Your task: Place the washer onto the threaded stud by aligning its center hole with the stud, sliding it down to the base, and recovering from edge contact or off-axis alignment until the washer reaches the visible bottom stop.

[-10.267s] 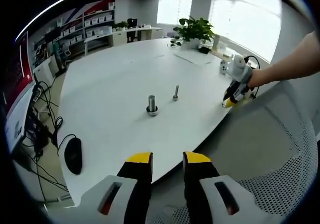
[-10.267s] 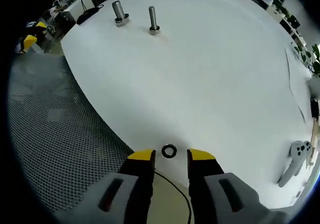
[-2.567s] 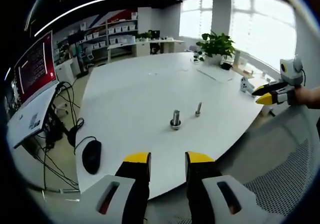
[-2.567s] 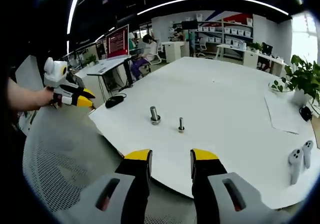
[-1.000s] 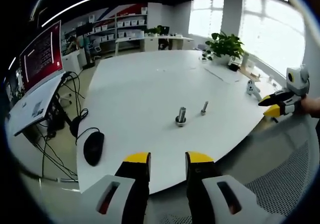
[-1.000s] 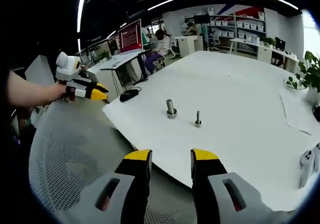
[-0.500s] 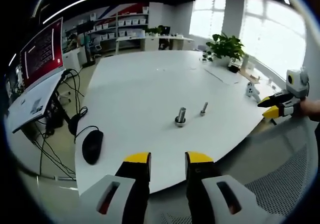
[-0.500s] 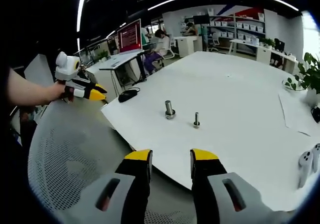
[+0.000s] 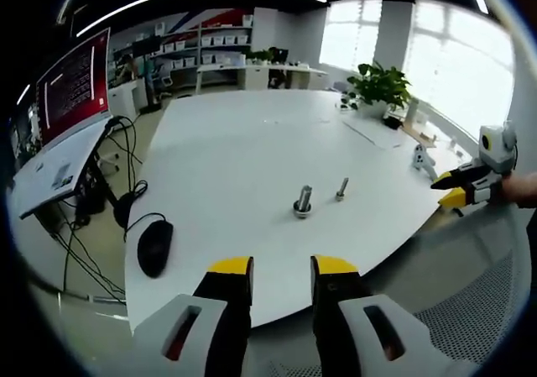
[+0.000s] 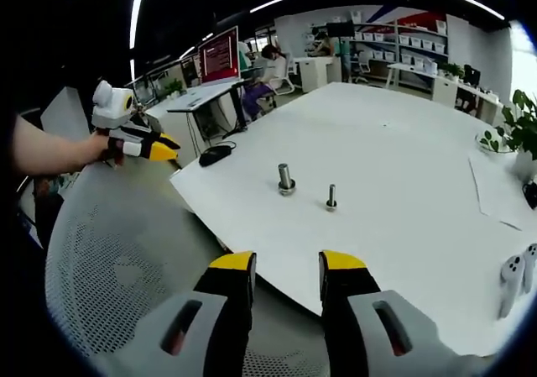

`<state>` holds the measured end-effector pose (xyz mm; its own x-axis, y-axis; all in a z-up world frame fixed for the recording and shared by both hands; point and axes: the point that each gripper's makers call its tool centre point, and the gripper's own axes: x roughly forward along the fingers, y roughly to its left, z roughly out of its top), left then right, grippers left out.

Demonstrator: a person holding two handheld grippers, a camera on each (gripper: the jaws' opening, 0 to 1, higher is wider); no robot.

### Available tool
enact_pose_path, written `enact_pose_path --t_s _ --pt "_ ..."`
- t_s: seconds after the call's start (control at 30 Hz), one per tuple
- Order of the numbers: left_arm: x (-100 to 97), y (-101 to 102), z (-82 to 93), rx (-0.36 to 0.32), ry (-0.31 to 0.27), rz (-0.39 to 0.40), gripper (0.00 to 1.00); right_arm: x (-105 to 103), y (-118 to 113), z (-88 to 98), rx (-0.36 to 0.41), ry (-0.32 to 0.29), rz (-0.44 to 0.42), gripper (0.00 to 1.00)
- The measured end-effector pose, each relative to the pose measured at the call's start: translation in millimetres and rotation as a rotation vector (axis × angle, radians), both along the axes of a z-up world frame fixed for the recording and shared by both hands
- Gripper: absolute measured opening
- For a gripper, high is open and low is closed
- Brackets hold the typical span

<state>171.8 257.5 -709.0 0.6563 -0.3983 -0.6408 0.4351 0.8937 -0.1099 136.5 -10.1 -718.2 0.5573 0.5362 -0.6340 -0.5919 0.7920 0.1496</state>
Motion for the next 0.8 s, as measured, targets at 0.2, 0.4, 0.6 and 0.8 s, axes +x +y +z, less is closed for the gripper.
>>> enact_pose_path --t_s 0.2,0.4,0.6,0.8 --pt "2.1 0.8 2.9 -0.003 -0.01 0.012 0.25 -0.6 1.4 0.5 0.003 0.0 0.012 0.32" --pt "3.3 1.9 5.5 -0.011 -0.024 0.025 0.25 -4.7 3.7 -2.8 -0.002 0.019 0.033 0.32" --pt "2.6 -2.8 5.7 -0.026 -0.017 0.006 0.25 -3.9 1.6 -3.2 -0.01 0.02 0.026 0.32" --pt "1.9 -8.9 9.6 -0.062 -0.022 -0.015 0.25 -4.2 -0.5 -5.5 -0.033 0.024 0.027 0.32"
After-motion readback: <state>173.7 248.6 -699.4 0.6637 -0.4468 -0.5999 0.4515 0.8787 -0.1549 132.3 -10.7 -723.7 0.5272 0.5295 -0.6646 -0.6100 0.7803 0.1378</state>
